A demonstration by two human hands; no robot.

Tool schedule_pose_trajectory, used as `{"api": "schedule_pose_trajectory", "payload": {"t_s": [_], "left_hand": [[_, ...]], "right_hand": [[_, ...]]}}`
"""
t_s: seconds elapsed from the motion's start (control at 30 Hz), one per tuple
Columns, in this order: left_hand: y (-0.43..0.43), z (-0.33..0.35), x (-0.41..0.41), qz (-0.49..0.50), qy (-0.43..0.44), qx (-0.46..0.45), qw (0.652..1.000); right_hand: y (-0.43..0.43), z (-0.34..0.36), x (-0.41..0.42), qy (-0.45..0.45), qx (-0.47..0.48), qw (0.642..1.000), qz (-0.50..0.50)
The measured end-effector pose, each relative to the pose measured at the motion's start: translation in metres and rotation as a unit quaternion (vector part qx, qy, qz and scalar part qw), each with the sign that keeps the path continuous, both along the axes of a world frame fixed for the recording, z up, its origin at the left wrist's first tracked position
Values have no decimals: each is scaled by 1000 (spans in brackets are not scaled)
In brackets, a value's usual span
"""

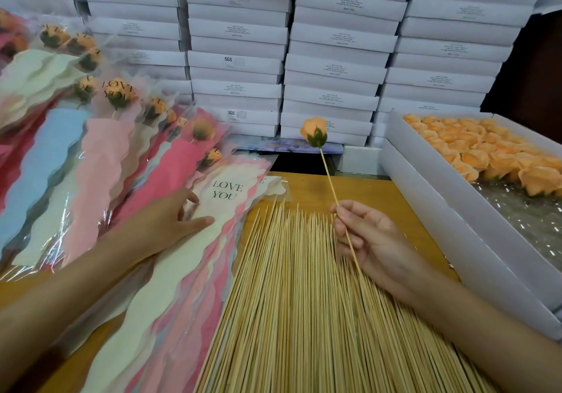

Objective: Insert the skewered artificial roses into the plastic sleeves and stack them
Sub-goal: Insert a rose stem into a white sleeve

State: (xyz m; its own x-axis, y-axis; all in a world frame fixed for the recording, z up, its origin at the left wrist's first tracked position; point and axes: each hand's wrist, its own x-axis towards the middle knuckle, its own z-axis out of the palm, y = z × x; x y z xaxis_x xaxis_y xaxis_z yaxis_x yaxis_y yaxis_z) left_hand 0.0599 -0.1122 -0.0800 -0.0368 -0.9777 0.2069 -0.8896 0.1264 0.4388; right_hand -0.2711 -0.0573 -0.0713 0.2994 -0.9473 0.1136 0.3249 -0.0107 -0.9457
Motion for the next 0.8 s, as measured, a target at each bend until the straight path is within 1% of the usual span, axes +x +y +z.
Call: {"api": "schedule_pose_trajectory", "payload": {"t_s": [0.1,0.27,0.5,0.57,0.67,0.7,0.8], "left_hand": [[1,2,-1,-9,37,-23,999],[6,6,-3,-3,65,-105,992],[12,11,-8,-8,72,-121,990],[13,14,-7,-1,35,-124,992],[17,21,-9,16,-85,-149,985],[19,24,-10,13,-107,-160,981],[22,32,-11,-5,-122,-176,977]], "right_hand": [[1,1,1,6,3,1000,-7],[2,1,2,12,5,1000,-8],[2,0,1,16,2,1000,-8],[1,-1,1,18,1,1000,-7],[1,-1,1,19,0,1000,-7],[1,-1,1,20,0,1000,-8],[1,-2,1,21,-2,1000,-16]]}}
